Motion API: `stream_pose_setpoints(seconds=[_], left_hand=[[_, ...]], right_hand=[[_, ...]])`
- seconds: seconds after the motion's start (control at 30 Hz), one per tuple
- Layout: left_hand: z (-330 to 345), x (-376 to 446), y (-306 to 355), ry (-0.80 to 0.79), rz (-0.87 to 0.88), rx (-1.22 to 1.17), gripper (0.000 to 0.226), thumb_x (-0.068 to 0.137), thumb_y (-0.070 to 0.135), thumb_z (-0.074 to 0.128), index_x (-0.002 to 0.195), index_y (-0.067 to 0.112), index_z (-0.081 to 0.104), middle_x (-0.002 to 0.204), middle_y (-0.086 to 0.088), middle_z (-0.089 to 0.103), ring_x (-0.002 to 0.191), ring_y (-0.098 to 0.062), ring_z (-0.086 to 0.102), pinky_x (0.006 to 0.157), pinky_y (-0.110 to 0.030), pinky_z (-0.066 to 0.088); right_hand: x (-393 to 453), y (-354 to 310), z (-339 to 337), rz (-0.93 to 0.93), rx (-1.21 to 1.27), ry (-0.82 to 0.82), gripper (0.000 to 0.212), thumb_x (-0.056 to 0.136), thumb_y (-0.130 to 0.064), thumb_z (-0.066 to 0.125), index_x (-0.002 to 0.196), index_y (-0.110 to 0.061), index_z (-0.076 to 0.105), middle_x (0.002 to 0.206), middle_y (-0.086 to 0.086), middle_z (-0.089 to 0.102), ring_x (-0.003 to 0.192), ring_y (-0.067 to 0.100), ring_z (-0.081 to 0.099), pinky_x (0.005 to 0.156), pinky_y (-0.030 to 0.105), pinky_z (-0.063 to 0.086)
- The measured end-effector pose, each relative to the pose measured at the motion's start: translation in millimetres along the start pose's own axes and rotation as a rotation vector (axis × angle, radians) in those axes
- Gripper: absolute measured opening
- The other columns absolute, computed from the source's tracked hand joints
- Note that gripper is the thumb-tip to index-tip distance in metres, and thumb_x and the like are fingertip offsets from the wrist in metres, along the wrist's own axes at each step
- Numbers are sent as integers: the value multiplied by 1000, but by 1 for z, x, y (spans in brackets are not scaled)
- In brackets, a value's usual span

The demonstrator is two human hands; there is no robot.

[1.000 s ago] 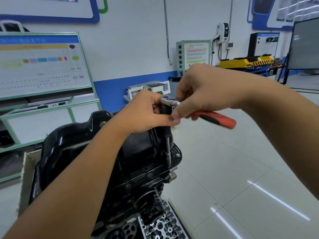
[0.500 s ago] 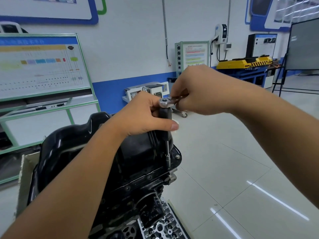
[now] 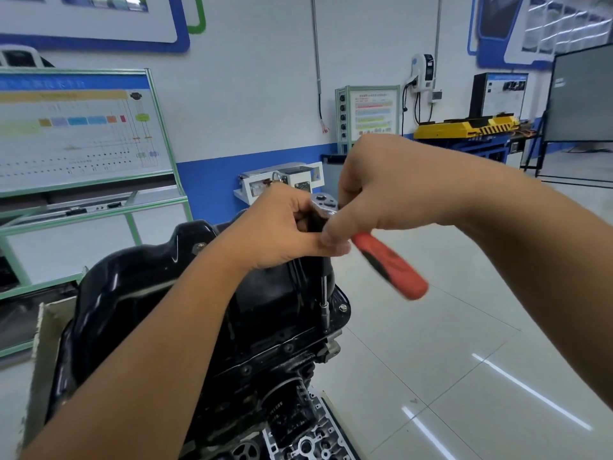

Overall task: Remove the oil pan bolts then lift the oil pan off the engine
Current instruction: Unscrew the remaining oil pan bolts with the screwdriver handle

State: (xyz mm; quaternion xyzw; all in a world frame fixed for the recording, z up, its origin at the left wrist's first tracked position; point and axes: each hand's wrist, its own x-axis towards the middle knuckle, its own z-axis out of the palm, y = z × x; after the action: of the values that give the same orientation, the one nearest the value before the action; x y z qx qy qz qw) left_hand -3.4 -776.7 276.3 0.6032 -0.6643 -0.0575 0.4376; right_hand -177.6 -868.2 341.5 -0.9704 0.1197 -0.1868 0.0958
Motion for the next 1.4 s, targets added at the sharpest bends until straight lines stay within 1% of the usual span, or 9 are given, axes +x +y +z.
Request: stream_pose_setpoints(seconds=[0.23, 0.37, 0.47, 0.63, 0.77, 0.9, 1.07, 1.23, 1.4], left_hand=[[-2, 0, -1, -21, -2, 32, 36, 64, 47, 89, 84, 19, 79, 71, -19, 67, 60, -28, 56, 60, -43, 49], [0, -1, 1, -29, 31, -6, 13, 67, 39, 88, 76, 36, 79, 63, 12, 67, 58, 0, 55, 59, -17, 45], [-3, -1, 0, -31, 25, 20, 31, 66, 43, 89, 84, 19, 80, 69, -3, 71, 62, -20, 62, 64, -33, 51], [-1, 0, -6, -5, -23, 30, 48, 61, 53, 88, 91, 17, 80, 57, 1, 38, 56, -14, 34, 59, -28, 31], [-1, 0, -4, -24, -13, 31, 30, 64, 48, 89, 83, 27, 79, 58, -9, 47, 56, -13, 38, 58, -26, 35], [1, -1, -1, -38, -20, 66, 36, 63, 47, 88, 81, 18, 77, 71, -30, 60, 57, -16, 50, 58, -26, 43], [5, -2, -1, 15, -11, 28, 20, 65, 37, 95, 75, 33, 78, 62, 7, 70, 54, 1, 56, 55, -13, 44], [3, -2, 2, -11, -23, 50, 37, 62, 46, 91, 78, 16, 76, 73, -11, 72, 66, -14, 66, 65, -28, 53], [7, -1, 2, 43, -8, 49, 41, 57, 49, 95, 80, 18, 80, 67, -1, 73, 59, -5, 58, 59, -22, 49]], right_hand=[[6, 3, 4, 11, -178, 123, 9, 79, -22, 74, 80, -15, 80, 73, 5, 73, 71, 22, 68, 58, 37, 56], [-1, -5, -2, 20, -40, -12, 26, 67, -38, 85, 61, -16, 74, 52, -6, 66, 48, 10, 55, 43, 23, 42], [1, -2, -5, 38, -85, 22, 9, 73, -28, 84, 73, -22, 78, 65, -9, 71, 59, 4, 61, 51, 23, 44], [3, -1, 3, 20, -207, 98, 9, 75, -22, 76, 78, -14, 77, 74, 6, 73, 71, 24, 68, 60, 36, 57], [-1, -4, -3, 22, -114, 9, 27, 69, -39, 87, 69, -16, 74, 64, 0, 69, 62, 15, 61, 53, 31, 46], [2, -1, 2, 10, -176, 92, 7, 81, -19, 78, 88, -19, 77, 81, 0, 72, 77, 19, 67, 65, 33, 56], [-1, -3, -1, 23, -107, 23, 28, 71, -36, 83, 64, -11, 71, 58, 3, 68, 57, 18, 62, 55, 32, 50], [6, -2, 8, 6, -189, 117, 10, 84, -12, 65, 86, -16, 73, 79, 5, 68, 73, 22, 66, 62, 32, 55], [5, -4, 5, 49, -91, 31, 22, 75, -26, 77, 63, -11, 66, 55, 4, 67, 53, 18, 69, 46, 28, 48]])
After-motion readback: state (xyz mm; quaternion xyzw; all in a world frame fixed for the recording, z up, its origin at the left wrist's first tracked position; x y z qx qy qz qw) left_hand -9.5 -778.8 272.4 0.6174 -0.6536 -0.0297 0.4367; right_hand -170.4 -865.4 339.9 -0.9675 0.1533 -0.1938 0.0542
